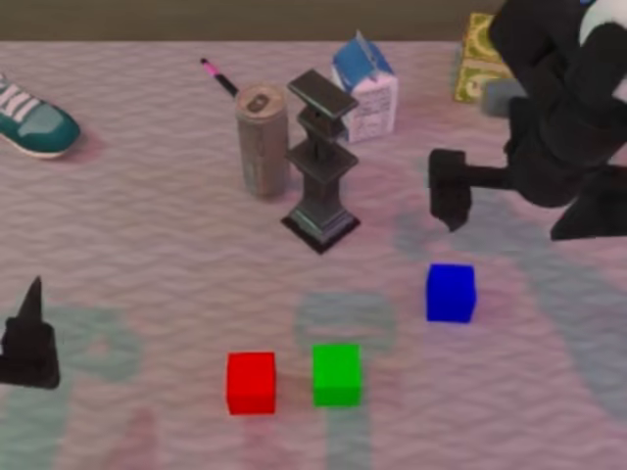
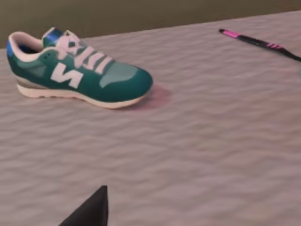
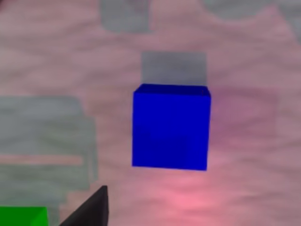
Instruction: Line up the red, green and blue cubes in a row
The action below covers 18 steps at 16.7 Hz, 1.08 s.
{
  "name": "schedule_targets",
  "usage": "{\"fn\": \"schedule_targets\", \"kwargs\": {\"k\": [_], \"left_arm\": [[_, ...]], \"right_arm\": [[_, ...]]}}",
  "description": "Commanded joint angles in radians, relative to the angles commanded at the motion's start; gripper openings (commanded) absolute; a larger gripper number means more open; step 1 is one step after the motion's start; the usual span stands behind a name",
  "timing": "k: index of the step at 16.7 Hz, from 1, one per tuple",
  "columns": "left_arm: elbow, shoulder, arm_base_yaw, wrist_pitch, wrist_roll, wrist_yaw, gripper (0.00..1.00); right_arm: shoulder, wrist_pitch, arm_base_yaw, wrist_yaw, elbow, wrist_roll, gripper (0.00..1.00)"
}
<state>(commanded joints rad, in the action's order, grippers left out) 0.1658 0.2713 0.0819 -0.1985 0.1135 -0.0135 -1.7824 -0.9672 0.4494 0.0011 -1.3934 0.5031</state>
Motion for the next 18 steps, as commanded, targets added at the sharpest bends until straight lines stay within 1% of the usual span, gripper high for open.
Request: {"fn": "schedule_targets", "kwargs": {"k": [4,8,14,16,18], "left_arm": [[-0.122,-0.184,-0.073,0.136,-0.078,0.009,1.00],[-0.165,-0.270,-0.102,0.198,-0.113,0.013,1.00],[-0.166,-0.271,-0.102,0.198,-0.113,0.013,1.00],[-0.166,-0.271,-0.102,0.198,-0.113,0.013,1.00],[-0.166,-0.271,-0.102,0.198,-0.113,0.013,1.00]], "right_arm": [[-0.201,-0.109,0.049,0.000,-0.159,0.057,1.00],[-0.285,-0.154,0.070,0.001,-0.225,0.081,1.00],[-0.284,-0.149,0.065,0.001,-0.220,0.079,1.00],[-0.299,-0.112,0.067,0.001,-0.193,0.078,1.00],[-0.326,-0.038,0.068,0.001,-0.151,0.079,1.00]]}}
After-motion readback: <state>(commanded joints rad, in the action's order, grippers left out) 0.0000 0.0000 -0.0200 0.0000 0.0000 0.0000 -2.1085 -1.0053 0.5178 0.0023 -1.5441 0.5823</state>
